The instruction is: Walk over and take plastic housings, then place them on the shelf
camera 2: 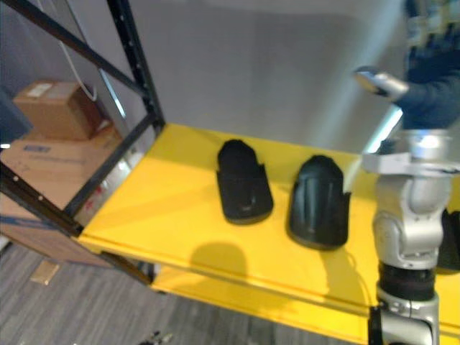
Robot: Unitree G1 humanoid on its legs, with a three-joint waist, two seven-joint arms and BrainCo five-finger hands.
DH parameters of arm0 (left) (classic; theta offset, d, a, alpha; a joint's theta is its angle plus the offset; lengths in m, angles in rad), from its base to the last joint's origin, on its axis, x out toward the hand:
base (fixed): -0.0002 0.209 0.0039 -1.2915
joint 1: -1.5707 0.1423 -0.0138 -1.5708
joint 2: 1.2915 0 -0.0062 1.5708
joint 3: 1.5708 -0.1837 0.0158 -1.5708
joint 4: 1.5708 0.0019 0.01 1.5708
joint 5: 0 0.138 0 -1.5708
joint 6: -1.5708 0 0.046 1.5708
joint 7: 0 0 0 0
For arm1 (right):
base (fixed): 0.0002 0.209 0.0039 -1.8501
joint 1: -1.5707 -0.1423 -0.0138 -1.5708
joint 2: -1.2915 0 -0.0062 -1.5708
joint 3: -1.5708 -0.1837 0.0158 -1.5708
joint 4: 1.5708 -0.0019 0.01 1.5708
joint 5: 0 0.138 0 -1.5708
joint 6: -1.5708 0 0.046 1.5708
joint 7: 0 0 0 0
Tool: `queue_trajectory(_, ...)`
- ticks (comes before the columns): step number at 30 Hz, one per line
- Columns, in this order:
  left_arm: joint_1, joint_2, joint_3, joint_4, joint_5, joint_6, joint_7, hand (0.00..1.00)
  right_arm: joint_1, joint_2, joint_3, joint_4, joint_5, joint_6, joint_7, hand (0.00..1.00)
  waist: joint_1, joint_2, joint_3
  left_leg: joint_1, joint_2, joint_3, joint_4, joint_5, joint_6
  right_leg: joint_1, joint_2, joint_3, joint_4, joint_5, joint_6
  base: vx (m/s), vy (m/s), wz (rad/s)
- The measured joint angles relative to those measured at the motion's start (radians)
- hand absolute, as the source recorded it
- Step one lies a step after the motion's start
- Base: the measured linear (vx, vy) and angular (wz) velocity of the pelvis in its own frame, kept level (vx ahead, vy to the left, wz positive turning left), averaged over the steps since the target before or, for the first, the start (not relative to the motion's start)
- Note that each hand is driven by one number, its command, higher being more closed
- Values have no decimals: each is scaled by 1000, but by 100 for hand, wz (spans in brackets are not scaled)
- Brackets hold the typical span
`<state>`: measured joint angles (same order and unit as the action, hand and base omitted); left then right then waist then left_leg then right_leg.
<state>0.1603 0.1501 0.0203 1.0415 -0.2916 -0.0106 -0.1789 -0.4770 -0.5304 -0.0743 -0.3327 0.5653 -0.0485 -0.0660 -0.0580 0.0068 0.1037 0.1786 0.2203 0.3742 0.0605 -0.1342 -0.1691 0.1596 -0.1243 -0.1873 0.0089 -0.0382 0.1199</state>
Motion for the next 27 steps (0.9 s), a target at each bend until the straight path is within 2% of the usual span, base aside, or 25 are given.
queue_trajectory(3, -3, 3, -3, 1, 25, 15, 3, 0, -2, 58, 81, 45, -2, 90, -3, 0, 18, 0, 0, -1, 0, -4, 2, 1, 1, 2, 0, -2, -1, 0, 0, 1, -9, 3)
queue_trajectory(7, -2, 6, -4, 16, 27, 21, 5, 0, 1, 119, 151, 98, -36, 135, -21, 0, 29, 1, 0, -4, -1, -10, 2, 3, 5, 9, -1, -9, -3, 0, 0, -8, -13, 8)
queue_trajectory(10, -2, 7, -5, 21, 36, 28, 10, 0, 14, 150, 180, 104, -76, 136, -36, 0, 42, 1, 0, -6, -1, -18, 2, 6, 5, 16, -2, -26, -5, 0, 0, 0, -20, 12)
queue_trajectory(14, 1, 7, -7, 22, 36, 26, 22, 0, 66, 193, 219, 100, -174, 134, -108, 0, 45, 2, 0, -6, -1, -38, 3, 7, 5, 28, -1, -36, -5, 0, 0, 10, -13, 11)
queue_trajectory(18, 2, 11, -37, 21, 36, 22, 29, 0, 111, 230, 238, 51, -338, 134, -239, 0, 45, 11, 6, -4, -1, -37, 3, 7, 5, 28, -2, -36, -5, 0, 0, 0, 0, 0)
queue_trajectory(22, 8, 10, -45, 20, 36, 12, 36, 0, 125, 237, 238, 27, -428, 134, -331, 0, 43, 14, 8, -3, -1, -35, 10, 7, 5, 35, -2, -36, -14, 0, 0, 2, -10, -2)
queue_trajectory(27, 11, 13, -80, 19, 36, 11, 44, 0, 160, 250, 240, 25, -494, 134, -353, 0, 43, 25, 13, -2, -1, -35, 18, 7, 5, 40, -3, -35, -19, 0, 0, 2, -13, -1)
